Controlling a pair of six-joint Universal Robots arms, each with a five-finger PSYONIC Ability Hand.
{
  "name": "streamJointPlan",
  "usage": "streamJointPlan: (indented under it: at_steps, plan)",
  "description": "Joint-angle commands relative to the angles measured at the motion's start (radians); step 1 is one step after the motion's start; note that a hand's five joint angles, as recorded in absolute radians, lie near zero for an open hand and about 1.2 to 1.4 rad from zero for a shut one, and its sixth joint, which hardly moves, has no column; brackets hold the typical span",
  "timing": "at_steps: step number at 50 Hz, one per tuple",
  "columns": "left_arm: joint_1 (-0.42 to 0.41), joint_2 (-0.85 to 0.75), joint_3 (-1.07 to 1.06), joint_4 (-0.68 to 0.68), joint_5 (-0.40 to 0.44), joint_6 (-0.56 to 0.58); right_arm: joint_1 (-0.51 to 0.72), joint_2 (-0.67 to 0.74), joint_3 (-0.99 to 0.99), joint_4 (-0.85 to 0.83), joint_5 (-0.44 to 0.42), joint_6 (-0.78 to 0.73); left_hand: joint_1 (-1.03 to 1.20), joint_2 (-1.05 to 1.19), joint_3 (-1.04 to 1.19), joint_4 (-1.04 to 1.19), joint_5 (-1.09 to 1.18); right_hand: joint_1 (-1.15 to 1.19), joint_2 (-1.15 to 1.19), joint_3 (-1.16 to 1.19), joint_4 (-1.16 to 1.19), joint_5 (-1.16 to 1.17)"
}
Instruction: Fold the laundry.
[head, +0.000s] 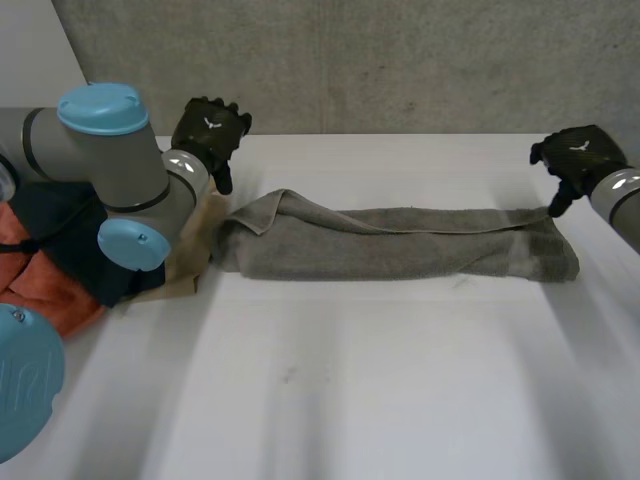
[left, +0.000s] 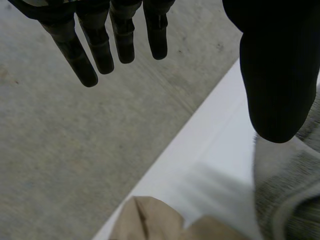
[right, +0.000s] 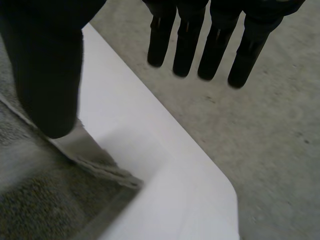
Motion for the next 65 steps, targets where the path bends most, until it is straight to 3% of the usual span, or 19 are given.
streamJointPlan:
  at_steps: [1, 8, 28, 35, 38, 39, 40, 45, 48, 53, 55, 58, 63, 64, 65]
  plan:
    - [-0.008, -0.053, 0.026, -0.110, 0.010, -0.024, 0.038, 0.104, -0.079, -0.008, -0.022, -0.074, 0.125, 0.122, 0.118, 0.129, 0.114, 0.215, 0.220, 0.224, 0.236, 0.226]
    - [-0.020, -0.121, 0.083, -0.201, 0.010, -0.028, 0.035, 0.196, -0.167, -0.008, 0.007, -0.144, 0.152, 0.149, 0.145, 0.155, 0.140, 0.297, 0.303, 0.306, 0.318, 0.309]
    - [-0.037, -0.260, 0.278, -0.245, -0.016, -0.002, 0.018, 0.404, -0.373, -0.007, -0.016, -0.184, 0.207, 0.204, 0.201, 0.211, 0.196, 0.198, 0.203, 0.207, 0.218, 0.209]
    - [-0.041, -0.326, 0.396, -0.262, -0.051, 0.073, 0.031, 0.470, -0.459, -0.059, -0.009, -0.158, 0.469, 0.466, 0.462, 0.473, 0.457, 0.461, 0.467, 0.470, 0.482, 0.473]
    - [-0.041, -0.360, 0.454, -0.291, -0.057, 0.116, 0.038, 0.503, -0.507, -0.068, 0.001, -0.145, 0.711, 0.708, 0.704, 0.715, 0.700, 0.910, 0.915, 0.919, 0.931, 0.921]
    - [-0.041, -0.369, 0.471, -0.297, -0.057, 0.127, 0.041, 0.510, -0.516, -0.071, 0.007, -0.142, 0.849, 0.846, 0.842, 0.853, 0.837, 0.911, 0.917, 0.920, 0.932, 0.923]
    - [-0.040, -0.389, 0.512, -0.303, -0.057, 0.145, 0.046, 0.517, -0.534, -0.077, 0.025, -0.138, 1.135, 1.132, 1.128, 1.139, 1.123, 0.911, 0.917, 0.920, 0.932, 0.923]
    - [-0.031, -0.423, 0.630, -0.291, -0.057, 0.151, 0.060, 0.510, -0.574, -0.160, 0.096, -0.112, 1.138, 1.135, 1.131, 1.142, 1.126, 0.911, 0.917, 0.920, 0.932, 0.923]
    - [0.000, -0.403, 0.705, -0.230, -0.037, 0.082, 0.080, 0.485, -0.586, -0.289, 0.132, -0.066, 1.138, 1.135, 1.131, 1.142, 1.126, 0.911, 0.917, 0.920, 0.932, 0.923]
    - [0.019, -0.291, 0.762, -0.065, 0.012, -0.176, 0.104, 0.354, -0.600, -0.499, 0.236, 0.061, 1.138, 1.135, 1.131, 1.142, 1.126, 0.911, 0.917, 0.920, 0.932, 0.923]
    - [0.022, -0.248, 0.753, -0.034, 0.015, -0.226, 0.115, 0.307, -0.602, -0.543, 0.261, 0.103, 1.138, 1.135, 1.131, 1.142, 1.126, 0.911, 0.917, 0.920, 0.932, 0.923]
    - [0.025, -0.170, 0.720, 0.025, 0.018, -0.274, 0.134, 0.206, -0.588, -0.573, 0.281, 0.174, 1.138, 1.135, 1.131, 1.142, 1.126, 0.911, 0.917, 0.920, 0.932, 0.923]
    - [0.020, -0.075, 0.609, 0.010, -0.015, -0.315, 0.158, 0.085, -0.482, -0.479, 0.229, 0.223, 1.138, 1.135, 1.131, 1.142, 1.126, 0.911, 0.917, 0.920, 0.932, 0.923]
    - [0.019, -0.063, 0.585, -0.003, -0.026, -0.323, 0.164, 0.070, -0.455, -0.462, 0.217, 0.224, 1.100, 1.097, 1.094, 1.104, 1.089, 0.911, 0.917, 0.920, 0.932, 0.923]
    - [0.019, -0.044, 0.525, -0.029, -0.038, -0.344, 0.173, 0.037, -0.394, -0.435, 0.194, 0.218, 0.699, 0.696, 0.692, 0.703, 0.687, 0.911, 0.917, 0.920, 0.932, 0.923]
